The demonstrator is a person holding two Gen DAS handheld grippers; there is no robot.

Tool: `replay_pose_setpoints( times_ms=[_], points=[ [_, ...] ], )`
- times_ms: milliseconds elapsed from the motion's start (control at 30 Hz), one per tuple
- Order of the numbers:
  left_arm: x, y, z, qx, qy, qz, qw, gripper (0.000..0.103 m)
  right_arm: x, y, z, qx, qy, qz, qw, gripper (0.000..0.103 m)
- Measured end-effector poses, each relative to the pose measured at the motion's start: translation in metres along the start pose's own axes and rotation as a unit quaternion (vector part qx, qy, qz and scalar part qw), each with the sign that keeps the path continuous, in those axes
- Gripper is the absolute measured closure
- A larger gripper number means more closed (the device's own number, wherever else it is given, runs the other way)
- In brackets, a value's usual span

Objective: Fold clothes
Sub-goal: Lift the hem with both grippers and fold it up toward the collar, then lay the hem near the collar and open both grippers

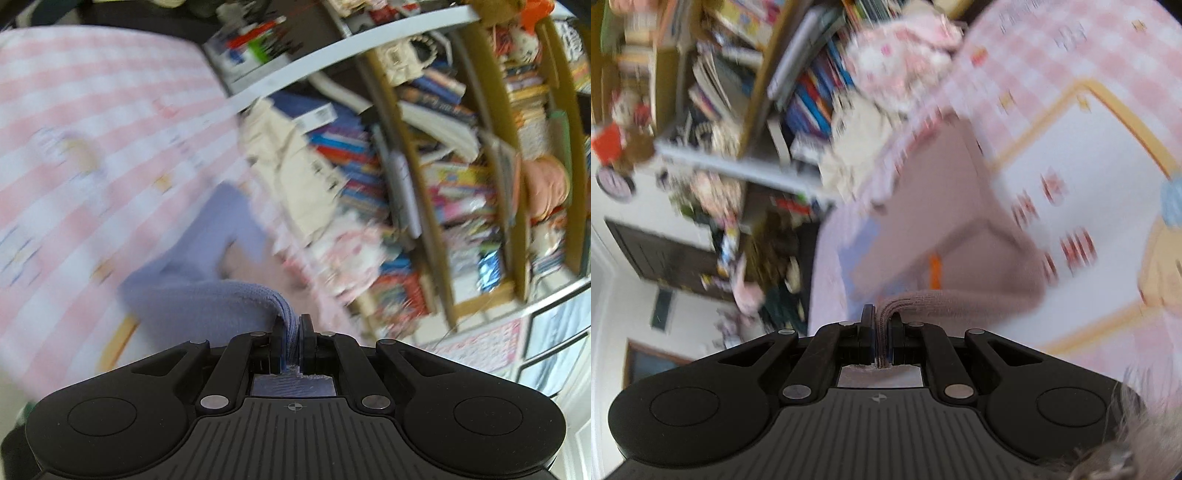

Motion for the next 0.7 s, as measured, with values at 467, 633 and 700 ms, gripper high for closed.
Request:
replay_pose_setpoints(
  times_ms=[467,633,700],
  points=[
    [-0.105,0.079,0.016,0.006,0.022,0.023,0.9995,0.099,-0.091,0.104,0.027,-0.006,-0.035,-0.079,0.996,0.096],
    [-0.135,0.088,0.029,0.001,0.049,0.051,0.9975,0.098,-0.117,0.119,0.013,-0.015,-0.065,-0.079,0.995,0.096],
    [-0.146,0.091,0.033,-0.006,0.06,0.061,0.9963,0.098,-0.122,0.123,0.01,-0.007,-0.083,-0.088,0.993,0.096]
  ],
)
Point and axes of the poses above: each gripper's, at about its wrist camera, not at the fingertips, and x roughly against the way its jaws point, z to its left, y to its top, the point moved 1 cm from there along -x, roughly the way its jaws point, and after that the axes turned 6 degrees about -x, right-handed, at the moved point
